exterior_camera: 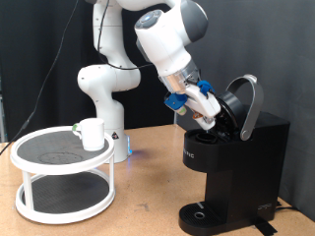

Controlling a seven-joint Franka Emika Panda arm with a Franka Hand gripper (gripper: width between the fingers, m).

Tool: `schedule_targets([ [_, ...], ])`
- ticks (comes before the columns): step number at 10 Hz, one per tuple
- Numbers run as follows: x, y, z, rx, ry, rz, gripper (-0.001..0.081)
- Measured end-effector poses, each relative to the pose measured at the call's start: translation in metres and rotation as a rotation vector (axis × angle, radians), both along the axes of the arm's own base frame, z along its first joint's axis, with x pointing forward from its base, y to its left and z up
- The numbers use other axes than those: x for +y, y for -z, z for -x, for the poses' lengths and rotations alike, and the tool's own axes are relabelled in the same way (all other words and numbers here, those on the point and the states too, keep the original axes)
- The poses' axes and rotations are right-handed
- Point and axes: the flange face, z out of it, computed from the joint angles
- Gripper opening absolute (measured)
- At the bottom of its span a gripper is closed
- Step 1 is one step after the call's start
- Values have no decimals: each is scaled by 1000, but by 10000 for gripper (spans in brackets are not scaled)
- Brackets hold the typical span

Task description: Make a cup of coffee with the keurig machine

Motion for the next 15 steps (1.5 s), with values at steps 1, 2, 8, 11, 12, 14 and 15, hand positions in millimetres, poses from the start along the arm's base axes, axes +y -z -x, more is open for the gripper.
schedule_targets([
  [1, 1, 5, 0, 5, 0, 6, 313],
  [2, 2, 11, 0, 12, 0, 10, 313],
  [8, 9, 31, 1, 44, -11, 34, 313],
  [11, 10, 32, 1, 50, -6, 46, 313],
  [12, 10, 35, 2, 56, -7, 47, 407],
  [14, 10, 36, 2, 58, -7, 48, 546],
  [15, 10, 36, 3, 52, -5, 45, 667],
])
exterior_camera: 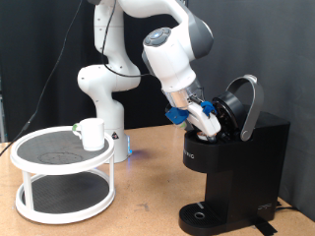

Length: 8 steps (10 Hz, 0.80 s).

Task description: Make a cup of coffee with the keurig machine

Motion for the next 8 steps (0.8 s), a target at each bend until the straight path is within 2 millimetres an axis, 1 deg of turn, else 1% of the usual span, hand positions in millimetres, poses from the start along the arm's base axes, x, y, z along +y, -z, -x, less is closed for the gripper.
schedule_targets([
  [1, -1, 1, -1, -16, 9, 0, 721],
  [4, -4, -3, -2, -100, 21, -61, 732],
  [6, -6, -16, 1, -122, 17, -108, 734],
  [8, -15, -35, 8, -126, 13, -142, 734],
])
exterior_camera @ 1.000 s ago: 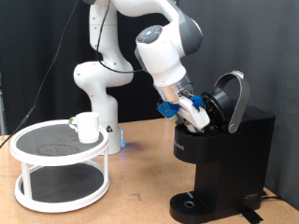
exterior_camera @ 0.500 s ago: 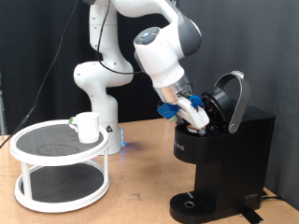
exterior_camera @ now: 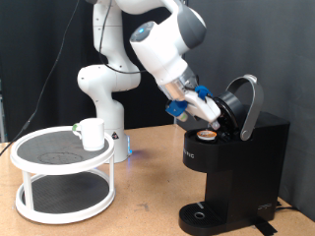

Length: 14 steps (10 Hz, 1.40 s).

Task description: Make a cup of coffee with the keurig machine

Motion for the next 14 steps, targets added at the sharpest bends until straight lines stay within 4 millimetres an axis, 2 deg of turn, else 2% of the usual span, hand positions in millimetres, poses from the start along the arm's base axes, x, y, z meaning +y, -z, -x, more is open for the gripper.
schedule_targets([
  [2, -11, -15, 7, -45, 27, -6, 734],
  [3, -10, -14, 8, -42, 24, -7, 734],
  [6, -19, -29, 7, -73, 79, -106, 734],
  [11, -48, -94, 13, -124, 131, -238, 734],
  [14, -53, -127, 13, -140, 154, -272, 734],
])
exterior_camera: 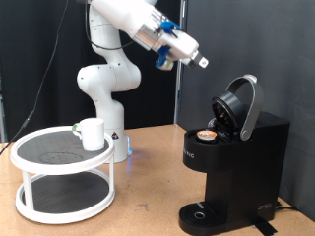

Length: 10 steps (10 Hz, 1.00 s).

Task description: Make a cup of coffee with the keurig machine

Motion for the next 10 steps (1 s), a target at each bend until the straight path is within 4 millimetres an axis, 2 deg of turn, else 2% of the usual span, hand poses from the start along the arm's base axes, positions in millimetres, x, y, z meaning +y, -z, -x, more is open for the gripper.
schedule_targets([
  [3, 1, -2, -1, 2, -4, -3, 734],
  [4, 7, -3, -1, 4, -21, -22, 734],
  [7, 49, -18, -5, 14, -123, -55, 734],
  [10, 93, -24, -14, 30, -173, -61, 734],
])
